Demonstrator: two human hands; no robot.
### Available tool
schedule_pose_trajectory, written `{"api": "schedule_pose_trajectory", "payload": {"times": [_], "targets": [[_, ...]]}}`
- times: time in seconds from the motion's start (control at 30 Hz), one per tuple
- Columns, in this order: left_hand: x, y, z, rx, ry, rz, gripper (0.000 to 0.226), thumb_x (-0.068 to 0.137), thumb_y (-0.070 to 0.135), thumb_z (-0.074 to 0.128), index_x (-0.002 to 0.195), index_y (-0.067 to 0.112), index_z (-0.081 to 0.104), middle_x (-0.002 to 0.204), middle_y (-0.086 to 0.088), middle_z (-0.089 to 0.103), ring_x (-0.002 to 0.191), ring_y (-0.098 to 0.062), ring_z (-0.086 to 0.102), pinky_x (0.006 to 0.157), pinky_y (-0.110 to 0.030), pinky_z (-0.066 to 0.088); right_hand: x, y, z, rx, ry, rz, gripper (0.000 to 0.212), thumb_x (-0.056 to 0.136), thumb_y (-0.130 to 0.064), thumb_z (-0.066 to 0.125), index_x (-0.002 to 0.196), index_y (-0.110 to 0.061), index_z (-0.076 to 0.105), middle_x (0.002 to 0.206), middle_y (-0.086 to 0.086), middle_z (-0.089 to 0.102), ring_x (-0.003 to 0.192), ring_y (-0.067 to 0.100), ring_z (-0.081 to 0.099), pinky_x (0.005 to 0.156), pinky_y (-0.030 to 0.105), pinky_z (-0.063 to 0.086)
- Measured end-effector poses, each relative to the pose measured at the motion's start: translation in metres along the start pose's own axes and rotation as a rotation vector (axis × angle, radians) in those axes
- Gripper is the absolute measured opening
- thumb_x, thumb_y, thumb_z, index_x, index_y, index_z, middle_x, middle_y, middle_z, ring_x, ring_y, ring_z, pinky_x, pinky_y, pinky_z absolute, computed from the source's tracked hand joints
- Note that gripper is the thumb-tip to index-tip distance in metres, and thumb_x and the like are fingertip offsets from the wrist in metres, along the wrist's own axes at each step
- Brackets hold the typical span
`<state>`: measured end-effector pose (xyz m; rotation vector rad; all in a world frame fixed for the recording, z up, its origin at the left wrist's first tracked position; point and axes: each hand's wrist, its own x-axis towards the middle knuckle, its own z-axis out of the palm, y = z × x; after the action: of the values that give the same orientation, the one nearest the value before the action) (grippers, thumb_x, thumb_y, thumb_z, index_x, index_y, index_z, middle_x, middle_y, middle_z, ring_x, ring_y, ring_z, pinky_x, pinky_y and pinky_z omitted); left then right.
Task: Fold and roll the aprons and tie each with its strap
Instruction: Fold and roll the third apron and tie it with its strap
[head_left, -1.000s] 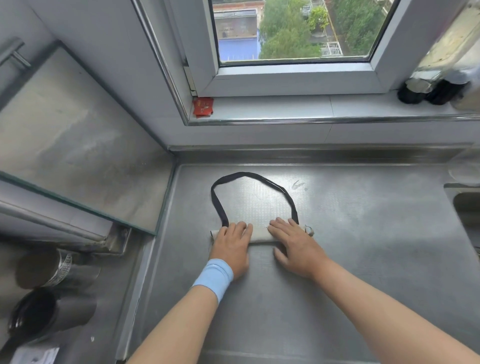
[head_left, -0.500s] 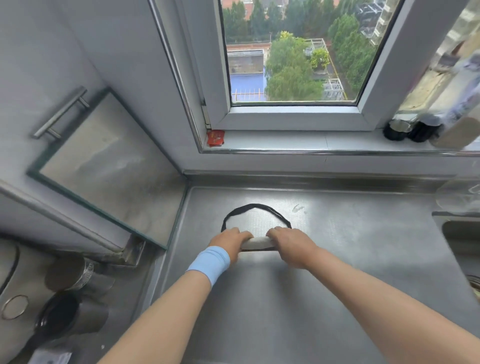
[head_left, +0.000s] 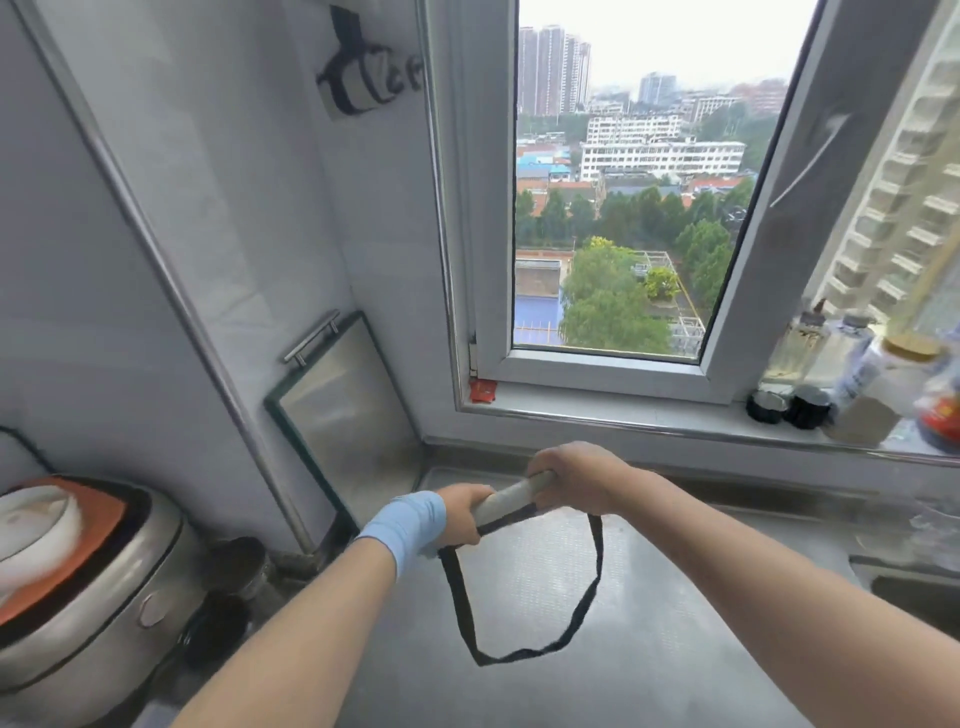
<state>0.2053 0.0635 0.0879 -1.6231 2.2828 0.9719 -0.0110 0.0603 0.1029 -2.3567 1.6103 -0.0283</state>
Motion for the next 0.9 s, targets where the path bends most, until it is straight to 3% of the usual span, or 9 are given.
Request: {"api": "schedule_pose_trajectory", "payload": {"times": [0.13,0.23,0.3,0.43,0.6,0.67,0.77,0.83,0.9], "targets": [[-0.039,-0.001,-0.027,-0.406,0.053,-0.001,0.044,0.086,0.008,0.063,0.123,0.029,0.053,0.107,-0.004,0.061,0.097,-0.024,0.062,0.089,-0.045,0.054,-0.013,-0.027,-0.018,-0.364,0.572,-0.307,0.049,0.082,-0.019,0.069,0.130,-0.022,0.058,0.135,0.006,0.057,0.128,0.030,0.051,0.110,0.046,0.037],[-0.069,0.001,-0.040,-0.742,0.004,0.102,0.048,0.087,-0.005,0.057,0.128,0.019,0.050,0.102,-0.008,0.054,0.095,-0.026,0.057,0.095,-0.049,0.051,-0.025,-0.057,-0.020,-0.604,0.609,-0.321,0.064,0.082,-0.015,0.044,0.146,-0.013,0.041,0.155,0.016,0.035,0.146,0.037,0.027,0.116,0.057,0.023],[-0.086,0.004,-0.043,-0.889,-0.055,0.149,0.050,0.087,-0.008,0.054,0.131,0.016,0.049,0.105,-0.010,0.052,0.098,-0.028,0.055,0.091,-0.049,0.051,-0.029,-0.070,-0.016,-0.703,0.622,-0.231,0.070,0.082,-0.021,0.041,0.151,-0.010,0.033,0.159,0.017,0.026,0.148,0.037,0.018,0.117,0.061,0.016],[-0.116,0.006,-0.046,-1.028,-0.139,0.267,0.055,0.085,-0.005,0.057,0.131,0.024,0.053,0.103,-0.010,0.053,0.094,-0.030,0.053,0.086,-0.047,0.050,-0.037,-0.095,-0.023,-0.713,0.810,-0.138,0.048,0.083,-0.019,0.053,0.131,-0.012,0.051,0.141,0.013,0.051,0.138,0.038,0.039,0.115,0.062,0.018],[-0.145,0.002,-0.041,-1.147,-0.101,0.324,0.049,0.087,-0.007,0.057,0.129,0.019,0.055,0.082,-0.008,0.053,0.072,-0.020,0.054,0.067,-0.034,0.050,-0.046,-0.117,-0.042,-0.622,0.883,-0.275,0.038,0.081,-0.017,0.046,0.116,-0.014,0.060,0.127,0.009,0.059,0.124,0.034,0.052,0.114,0.056,0.025],[-0.154,0.000,-0.041,-1.169,-0.068,0.342,0.052,0.084,-0.004,0.061,0.131,0.016,0.053,0.081,-0.009,0.054,0.072,-0.021,0.055,0.067,-0.034,0.050,-0.046,-0.125,-0.049,-0.581,0.905,-0.328,0.040,0.081,-0.019,0.046,0.117,-0.013,0.062,0.131,0.012,0.057,0.124,0.035,0.051,0.112,0.055,0.031],[-0.165,0.002,-0.044,-1.200,0.014,0.362,0.057,0.078,0.000,0.068,0.132,0.012,0.052,0.080,-0.011,0.054,0.073,-0.023,0.056,0.070,-0.037,0.050,-0.044,-0.137,-0.063,-0.486,0.931,-0.371,0.035,0.077,-0.018,0.060,0.113,-0.016,0.063,0.114,0.010,0.058,0.105,0.032,0.054,0.108,0.052,0.037],[-0.170,0.005,-0.049,-1.206,0.092,0.364,0.056,0.075,0.007,0.075,0.127,0.012,0.056,0.087,-0.013,0.055,0.079,-0.025,0.056,0.077,-0.041,0.049,-0.044,-0.140,-0.074,-0.429,0.861,-0.341,0.035,0.075,-0.021,0.069,0.110,-0.023,0.065,0.102,0.003,0.059,0.093,0.028,0.059,0.104,0.051,0.039],[-0.173,0.009,-0.053,-1.176,0.163,0.367,0.058,0.073,0.014,0.079,0.125,0.007,0.056,0.095,-0.016,0.057,0.085,-0.027,0.058,0.081,-0.041,0.051,-0.046,-0.143,-0.085,-0.233,0.775,-0.334,0.029,0.082,-0.019,0.064,0.110,-0.026,0.069,0.099,-0.001,0.063,0.089,0.024,0.063,0.096,0.044,0.045]]}}
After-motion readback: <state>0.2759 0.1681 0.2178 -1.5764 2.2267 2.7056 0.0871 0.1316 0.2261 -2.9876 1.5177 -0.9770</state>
